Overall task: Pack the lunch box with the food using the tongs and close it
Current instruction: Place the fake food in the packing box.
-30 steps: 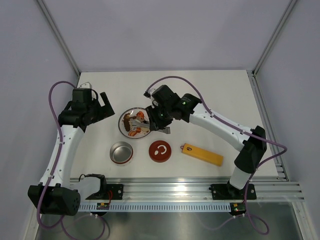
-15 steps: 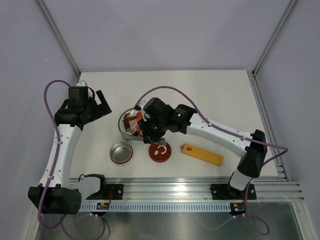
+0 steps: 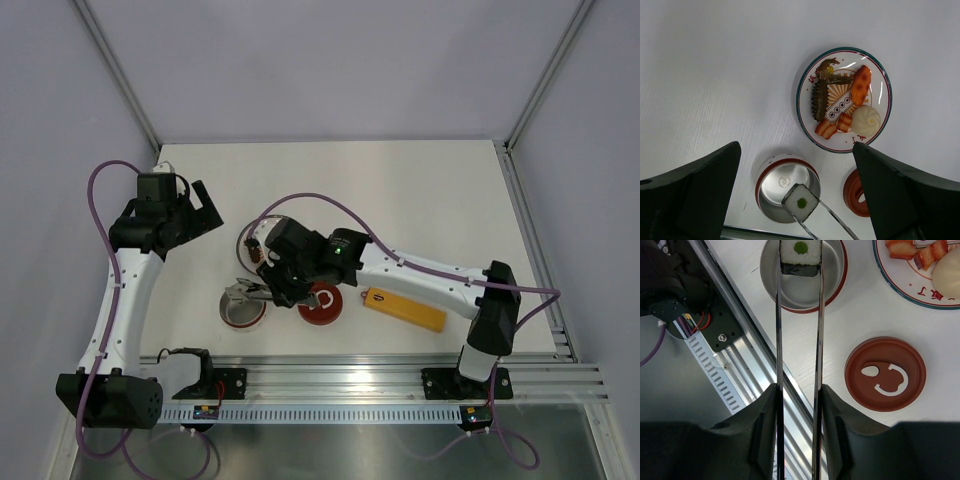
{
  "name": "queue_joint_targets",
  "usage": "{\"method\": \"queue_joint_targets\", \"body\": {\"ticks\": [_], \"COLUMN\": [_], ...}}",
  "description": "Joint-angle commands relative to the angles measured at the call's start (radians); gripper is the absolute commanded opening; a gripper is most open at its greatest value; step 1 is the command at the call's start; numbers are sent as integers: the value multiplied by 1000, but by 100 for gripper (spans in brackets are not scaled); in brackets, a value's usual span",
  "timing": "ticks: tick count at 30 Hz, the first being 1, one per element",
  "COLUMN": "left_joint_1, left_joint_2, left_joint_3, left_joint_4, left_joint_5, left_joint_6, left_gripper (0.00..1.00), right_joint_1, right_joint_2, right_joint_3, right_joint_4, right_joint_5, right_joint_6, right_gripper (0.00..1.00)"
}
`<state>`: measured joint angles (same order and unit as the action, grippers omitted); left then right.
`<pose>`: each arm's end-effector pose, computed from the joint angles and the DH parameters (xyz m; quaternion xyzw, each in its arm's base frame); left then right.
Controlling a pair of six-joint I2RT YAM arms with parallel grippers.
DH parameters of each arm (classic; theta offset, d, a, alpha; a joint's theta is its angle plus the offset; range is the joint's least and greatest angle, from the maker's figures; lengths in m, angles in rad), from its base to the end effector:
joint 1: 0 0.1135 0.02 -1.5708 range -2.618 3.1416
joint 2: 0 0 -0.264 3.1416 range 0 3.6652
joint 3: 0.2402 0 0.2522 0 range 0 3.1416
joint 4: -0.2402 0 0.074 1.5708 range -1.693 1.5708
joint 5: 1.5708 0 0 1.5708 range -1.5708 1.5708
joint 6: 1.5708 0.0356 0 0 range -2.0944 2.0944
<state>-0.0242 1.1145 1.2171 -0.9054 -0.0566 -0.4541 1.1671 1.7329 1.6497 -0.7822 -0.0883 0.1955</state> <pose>0.2173 -0.0032 0.3565 -0.2080 0.9032 -0.0632 0.3700 0.1474 0.3531 0.3301 -0.4512 0.8219 0.2495 0.2420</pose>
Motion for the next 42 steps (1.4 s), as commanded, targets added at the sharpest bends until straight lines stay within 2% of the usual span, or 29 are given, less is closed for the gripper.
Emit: {"method": "queue_joint_targets", "body": {"ticks": [1, 10, 14, 18, 20, 29, 35, 42], "left_joint_1": [6, 6, 6, 6, 6, 6, 6, 6], "left_joint_2": [-12, -12, -12, -10, -12, -12, -12, -12], "left_joint_3": [24, 9, 4, -1, -2, -4, -2, -2], "left_joint_4": [17, 25, 30, 31, 31, 31, 30, 30], "left_joint_5": [-11, -8, -5, -5, -5, -3, -2, -5], "left_joint_6": [-9, -6, -5, -6, -5, -5, -5, -3], "left_gripper": [99, 99, 99, 99, 99, 99, 99, 99], "right_joint_1": [19, 26, 28, 28, 31, 36, 37, 39], "right_joint_2": [27, 80, 96, 109, 116, 106, 85, 24], "right_joint_3": [-1, -13, -22, -30, -27, -21, -7, -2], "right_joint_4": [52, 69, 78, 89, 87, 92, 89, 104], "right_joint_5": [39, 55, 65, 67, 59, 59, 62, 78], "right_joint_6": [-37, -45, -48, -44, -42, -42, -39, -41], "right_gripper": [25, 25, 29, 34, 41, 56, 58, 50]}}
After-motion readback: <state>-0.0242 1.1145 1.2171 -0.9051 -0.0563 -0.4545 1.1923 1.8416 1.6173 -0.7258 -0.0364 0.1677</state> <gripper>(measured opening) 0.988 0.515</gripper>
